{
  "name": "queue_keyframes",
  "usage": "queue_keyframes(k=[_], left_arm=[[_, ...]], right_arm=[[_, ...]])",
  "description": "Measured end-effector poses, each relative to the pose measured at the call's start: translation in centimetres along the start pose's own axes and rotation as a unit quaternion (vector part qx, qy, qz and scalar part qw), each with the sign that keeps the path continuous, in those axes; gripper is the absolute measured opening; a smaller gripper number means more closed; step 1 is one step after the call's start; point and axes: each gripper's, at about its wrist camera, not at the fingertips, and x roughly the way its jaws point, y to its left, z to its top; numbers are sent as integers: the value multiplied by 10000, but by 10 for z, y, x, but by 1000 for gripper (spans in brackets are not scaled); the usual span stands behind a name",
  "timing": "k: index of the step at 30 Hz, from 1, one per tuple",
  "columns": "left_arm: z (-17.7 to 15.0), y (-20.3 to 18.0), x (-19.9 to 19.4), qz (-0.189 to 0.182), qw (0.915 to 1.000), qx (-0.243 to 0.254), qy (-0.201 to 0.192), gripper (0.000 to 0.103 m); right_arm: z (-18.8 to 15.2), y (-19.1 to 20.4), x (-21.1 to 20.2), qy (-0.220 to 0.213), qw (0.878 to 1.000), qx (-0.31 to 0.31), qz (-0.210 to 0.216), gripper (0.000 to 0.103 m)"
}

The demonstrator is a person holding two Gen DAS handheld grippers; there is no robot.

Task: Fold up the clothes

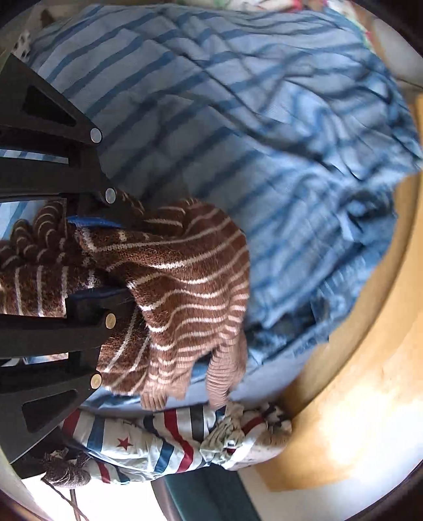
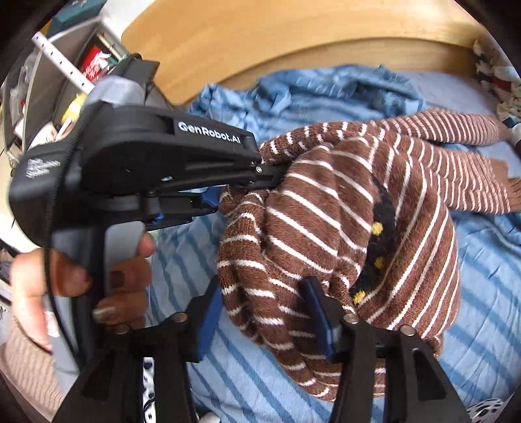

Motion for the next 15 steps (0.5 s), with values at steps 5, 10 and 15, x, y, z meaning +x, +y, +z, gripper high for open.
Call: queue_keyframes(k=[5, 10, 15], left_arm=[[3, 30, 5, 147, 9992, -357, 78, 89], [4, 47, -2, -347, 9961, -806, 108, 87], [9, 36, -11, -324, 9986, -322, -270, 71]], right_arm=[[-29, -37, -18, 79, 9974, 689, 175, 63], [-30, -73, -65, -492, 9869, 1534, 4, 83], [2, -69, -72, -675, 9831, 1667, -332, 86]])
